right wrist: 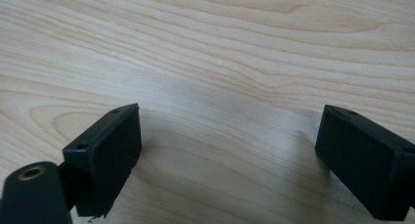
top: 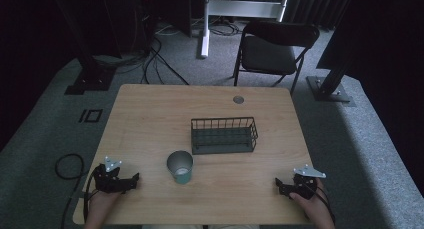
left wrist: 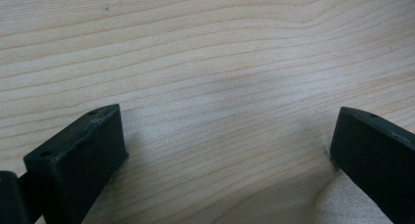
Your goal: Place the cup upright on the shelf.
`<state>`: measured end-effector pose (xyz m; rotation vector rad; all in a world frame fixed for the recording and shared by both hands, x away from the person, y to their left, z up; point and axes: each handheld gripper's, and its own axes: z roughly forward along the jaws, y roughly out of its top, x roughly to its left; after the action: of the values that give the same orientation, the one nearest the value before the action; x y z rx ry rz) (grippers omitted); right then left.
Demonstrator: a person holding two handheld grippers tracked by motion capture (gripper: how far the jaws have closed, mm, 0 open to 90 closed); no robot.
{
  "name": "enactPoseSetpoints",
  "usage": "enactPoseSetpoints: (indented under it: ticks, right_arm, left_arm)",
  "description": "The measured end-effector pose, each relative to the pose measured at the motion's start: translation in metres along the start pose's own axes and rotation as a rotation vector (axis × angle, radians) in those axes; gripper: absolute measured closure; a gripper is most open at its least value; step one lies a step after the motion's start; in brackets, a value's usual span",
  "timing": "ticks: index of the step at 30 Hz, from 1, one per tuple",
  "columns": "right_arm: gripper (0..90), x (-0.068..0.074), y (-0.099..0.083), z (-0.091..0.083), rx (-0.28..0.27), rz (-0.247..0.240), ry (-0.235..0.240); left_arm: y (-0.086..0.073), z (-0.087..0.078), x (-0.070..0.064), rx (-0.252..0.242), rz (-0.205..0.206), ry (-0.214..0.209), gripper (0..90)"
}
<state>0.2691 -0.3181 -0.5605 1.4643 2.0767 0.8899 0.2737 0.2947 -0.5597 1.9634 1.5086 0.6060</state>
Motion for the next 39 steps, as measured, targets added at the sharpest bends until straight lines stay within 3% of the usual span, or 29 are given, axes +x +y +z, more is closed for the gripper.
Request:
enactPoseSetpoints:
  ticks: [19,29,39]
  right_arm:
    - [9.9,0.003,-0.001,-0.001,-0.005,-0.019,0.022]
    - [10.0,0.02,0.009,0.001,-0.05,-0.046,0.086]
    - [10.0,0.04,0.021,0.007,-0.056,-0.091,0.146]
  left_arm:
    - [0.0,0.0,0.0,0.0,0.0,0.0,0.5]
    - [0.0,0.0,0.0,0.002,0.006,-0.004,0.5]
    - [0.0,0.0,0.0,0.003,0.009,-0.005,0.5]
